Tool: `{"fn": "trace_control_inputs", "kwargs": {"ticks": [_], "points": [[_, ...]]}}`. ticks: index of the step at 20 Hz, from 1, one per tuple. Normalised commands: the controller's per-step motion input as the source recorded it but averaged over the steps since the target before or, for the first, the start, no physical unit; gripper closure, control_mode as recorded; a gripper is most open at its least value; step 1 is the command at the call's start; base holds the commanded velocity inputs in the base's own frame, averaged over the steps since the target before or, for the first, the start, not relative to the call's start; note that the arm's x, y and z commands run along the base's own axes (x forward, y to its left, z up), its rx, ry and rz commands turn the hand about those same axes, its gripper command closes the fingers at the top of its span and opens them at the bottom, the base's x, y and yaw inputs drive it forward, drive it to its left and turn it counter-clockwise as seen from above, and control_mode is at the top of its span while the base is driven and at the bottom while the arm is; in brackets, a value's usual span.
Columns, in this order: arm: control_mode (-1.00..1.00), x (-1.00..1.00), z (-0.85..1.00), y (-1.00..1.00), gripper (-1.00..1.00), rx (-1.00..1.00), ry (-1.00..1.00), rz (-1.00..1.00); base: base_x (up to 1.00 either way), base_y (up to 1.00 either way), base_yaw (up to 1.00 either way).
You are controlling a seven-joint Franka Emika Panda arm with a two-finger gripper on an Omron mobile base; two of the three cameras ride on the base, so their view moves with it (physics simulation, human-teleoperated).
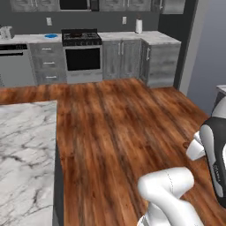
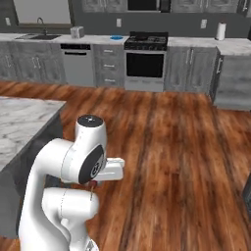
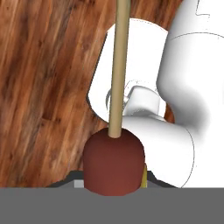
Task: Place the cold items (peach and mango) from the fridge in one tupperware on the dining counter. Place the warm items (hot dog and kebab skewer) in the stove area in another tupperware.
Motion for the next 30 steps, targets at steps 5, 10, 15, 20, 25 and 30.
{"fn": "trace_control_inputs", "kwargs": {"ticks": [5, 10, 15, 20, 25, 30], "points": [[1.00, 0.00, 0.00, 0.00, 1.00, 0.00, 0.00, 0.00, -1.00, 0.47, 0.08], [1.00, 0.00, 0.00, 0.00, 1.00, 0.00, 0.00, 0.00, -1.00, 0.41, 0.09], [1.00, 0.00, 0.00, 0.00, 1.00, 0.00, 0.00, 0.00, -0.80, 0.80, 0.04], [1.00, 0.00, 0.00, 0.00, 1.00, 0.00, 0.00, 0.00, -0.22, 1.00, 0.00], [1.00, 0.00, 0.00, 0.00, 1.00, 0.00, 0.00, 0.00, -0.01, 1.00, -0.09], [1.00, 0.00, 0.00, 0.00, 1.00, 0.00, 0.00, 0.00, -0.15, 1.00, -0.14]]}}
